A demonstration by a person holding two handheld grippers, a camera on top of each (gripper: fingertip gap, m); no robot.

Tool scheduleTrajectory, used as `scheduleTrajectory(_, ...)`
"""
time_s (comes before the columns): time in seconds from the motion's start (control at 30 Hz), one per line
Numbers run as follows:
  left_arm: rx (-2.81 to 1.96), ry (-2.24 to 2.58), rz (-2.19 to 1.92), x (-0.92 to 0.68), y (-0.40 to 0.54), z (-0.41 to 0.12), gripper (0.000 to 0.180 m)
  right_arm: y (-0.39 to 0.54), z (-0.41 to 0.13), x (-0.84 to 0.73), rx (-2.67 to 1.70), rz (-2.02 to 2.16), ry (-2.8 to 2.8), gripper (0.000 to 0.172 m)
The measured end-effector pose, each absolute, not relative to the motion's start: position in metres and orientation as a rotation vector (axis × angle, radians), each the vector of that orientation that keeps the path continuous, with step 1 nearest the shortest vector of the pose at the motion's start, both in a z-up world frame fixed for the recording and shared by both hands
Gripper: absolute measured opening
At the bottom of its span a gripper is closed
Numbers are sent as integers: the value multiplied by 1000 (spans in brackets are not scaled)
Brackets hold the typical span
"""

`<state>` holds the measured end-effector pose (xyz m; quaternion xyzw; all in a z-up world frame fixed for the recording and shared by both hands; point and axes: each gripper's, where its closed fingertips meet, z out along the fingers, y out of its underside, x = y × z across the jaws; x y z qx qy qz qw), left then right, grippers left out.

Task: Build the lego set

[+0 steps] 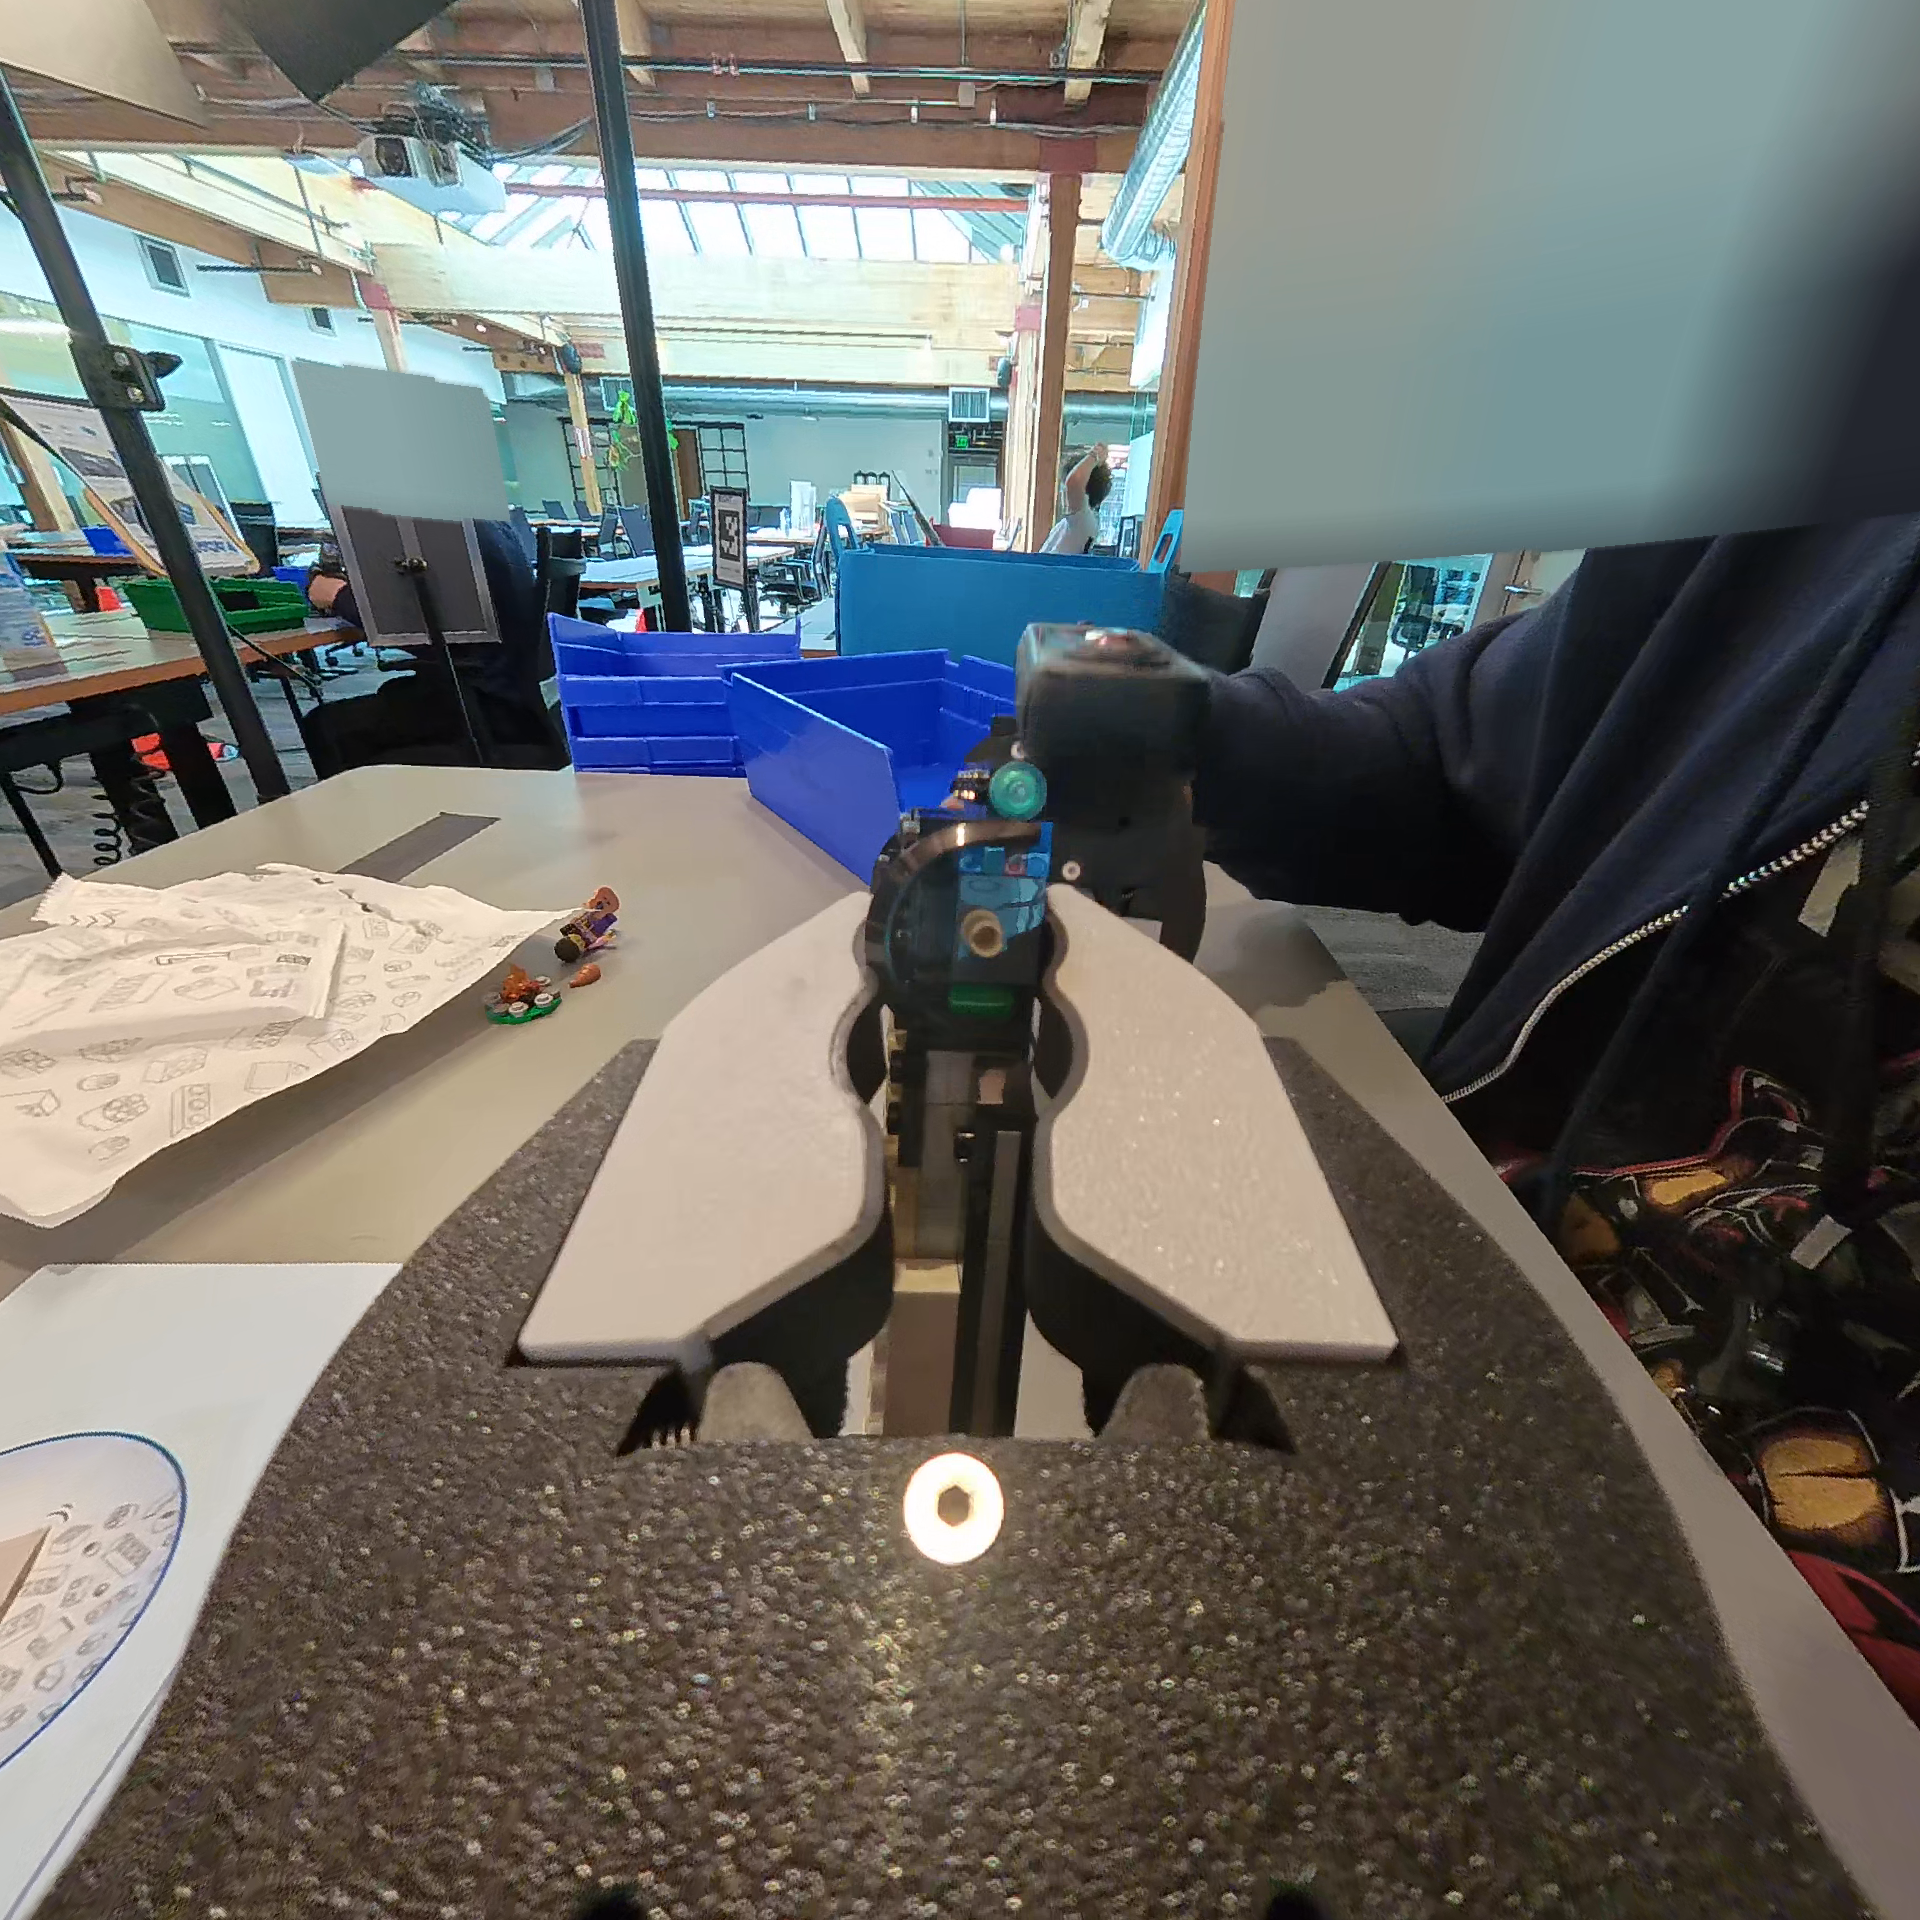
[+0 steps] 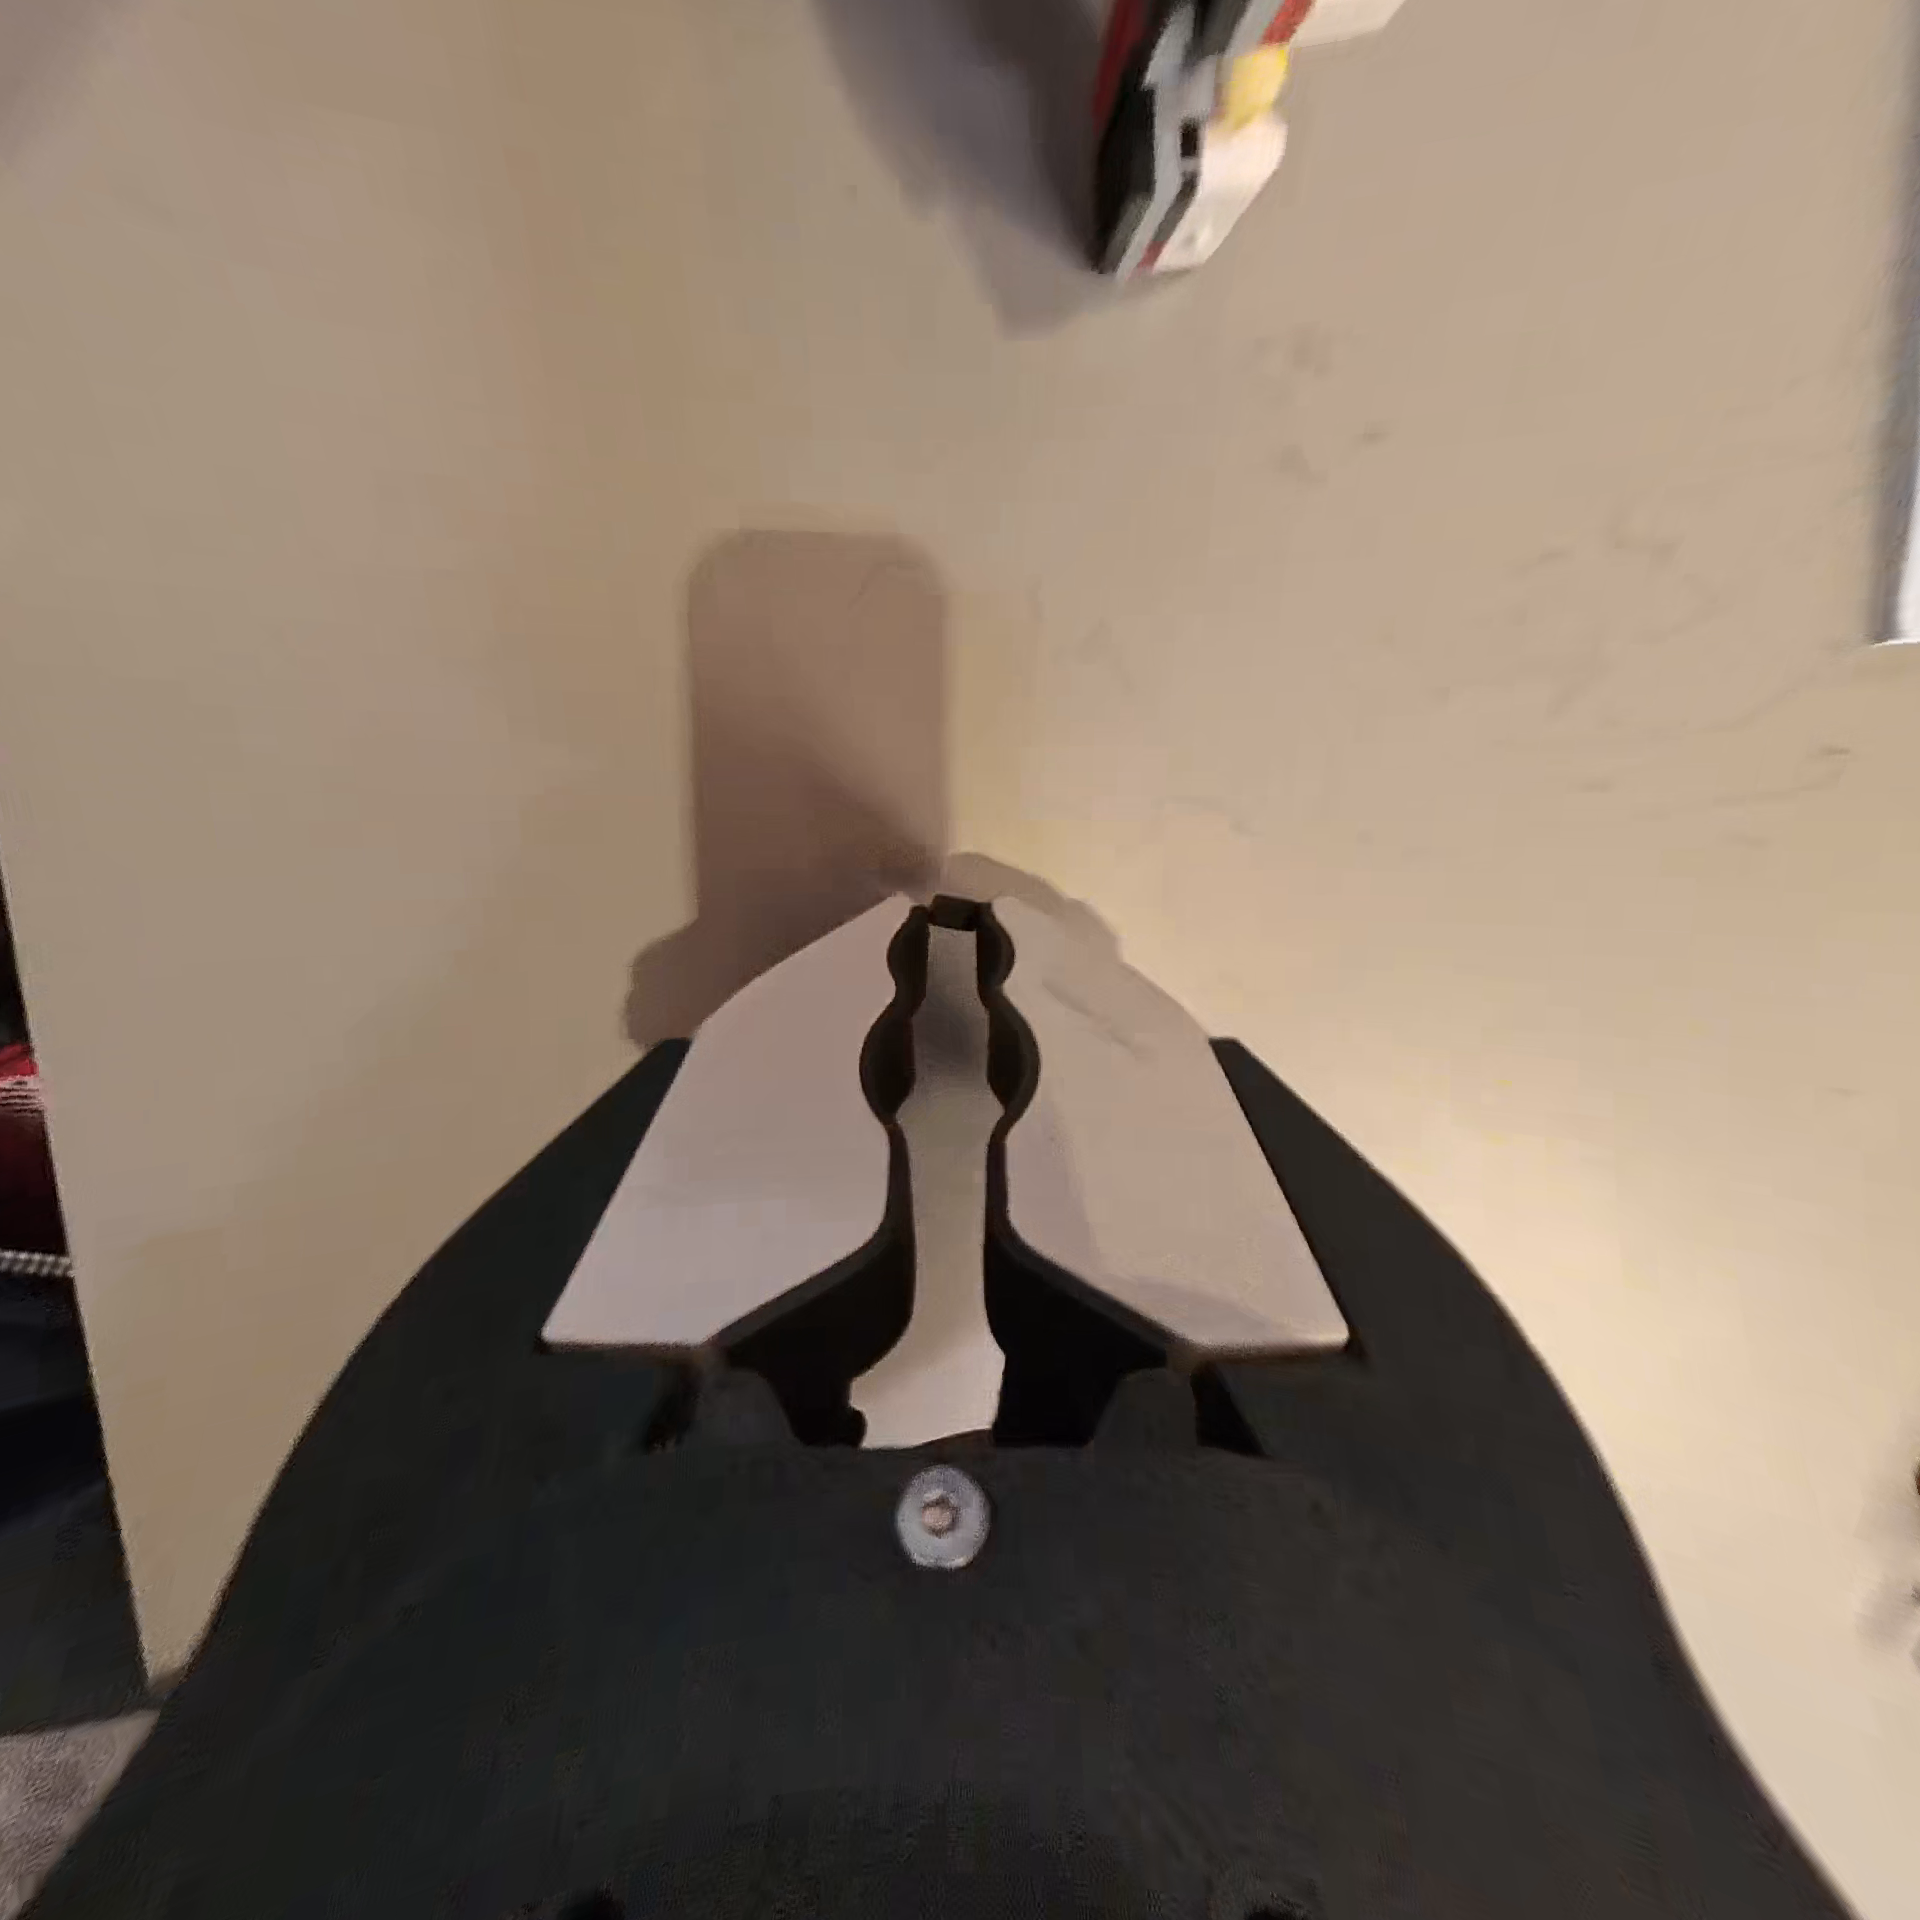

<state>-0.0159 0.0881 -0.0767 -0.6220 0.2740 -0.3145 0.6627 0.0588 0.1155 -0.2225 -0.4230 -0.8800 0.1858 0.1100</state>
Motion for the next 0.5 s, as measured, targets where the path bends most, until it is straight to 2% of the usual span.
scheduleTrajectory(0.3,-1405,624,-711,-15,87,-76,25,123,-226,51,-1254,567,-2535,16)
scheduleTrajectory(0.5,-1402,619,-714,-16,88,-76,25,124,-222,57,-1257,611,-2479,12)
